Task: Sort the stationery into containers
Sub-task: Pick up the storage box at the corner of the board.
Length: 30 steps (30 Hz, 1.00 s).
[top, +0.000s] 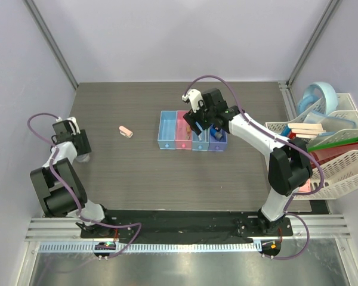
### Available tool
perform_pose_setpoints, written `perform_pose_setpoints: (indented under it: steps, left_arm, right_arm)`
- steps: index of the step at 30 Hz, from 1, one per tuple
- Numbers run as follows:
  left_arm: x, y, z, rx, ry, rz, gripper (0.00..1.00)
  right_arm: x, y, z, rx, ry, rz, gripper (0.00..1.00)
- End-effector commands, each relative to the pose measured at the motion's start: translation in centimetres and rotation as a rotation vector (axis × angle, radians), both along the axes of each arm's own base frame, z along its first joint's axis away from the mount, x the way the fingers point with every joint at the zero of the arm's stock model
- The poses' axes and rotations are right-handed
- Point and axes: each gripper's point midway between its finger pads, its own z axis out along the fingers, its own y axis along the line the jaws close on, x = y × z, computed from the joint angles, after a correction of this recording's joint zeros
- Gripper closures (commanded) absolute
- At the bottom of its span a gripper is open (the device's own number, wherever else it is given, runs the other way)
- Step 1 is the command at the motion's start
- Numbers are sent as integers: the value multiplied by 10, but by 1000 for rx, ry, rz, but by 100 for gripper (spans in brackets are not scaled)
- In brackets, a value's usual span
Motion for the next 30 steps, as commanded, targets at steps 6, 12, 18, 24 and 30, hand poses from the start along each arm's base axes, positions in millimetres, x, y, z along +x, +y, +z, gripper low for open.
perform_pose_setpoints:
  steps: [6,12,18,24,30]
  left_arm:
    - [16,1,6,-10,-41,-47,74]
    - [35,-14,25,-65,-101,-102,84]
    - [82,-48,72,-78,-193,-209,85]
    - [131,-112,102,-59,-254,-362,86]
    - [174,-212,119,-138,-303,-548,86]
  right_arm:
    - [-2,3,27,50,-54,7,22]
    - [1,0,31,36,-75,0,22]
    - [-3,-13,41,-41,-109,39,13]
    - [-16,-28,50,-65,-117,57,3]
    - [-24,-49,71,-15,-143,17,0]
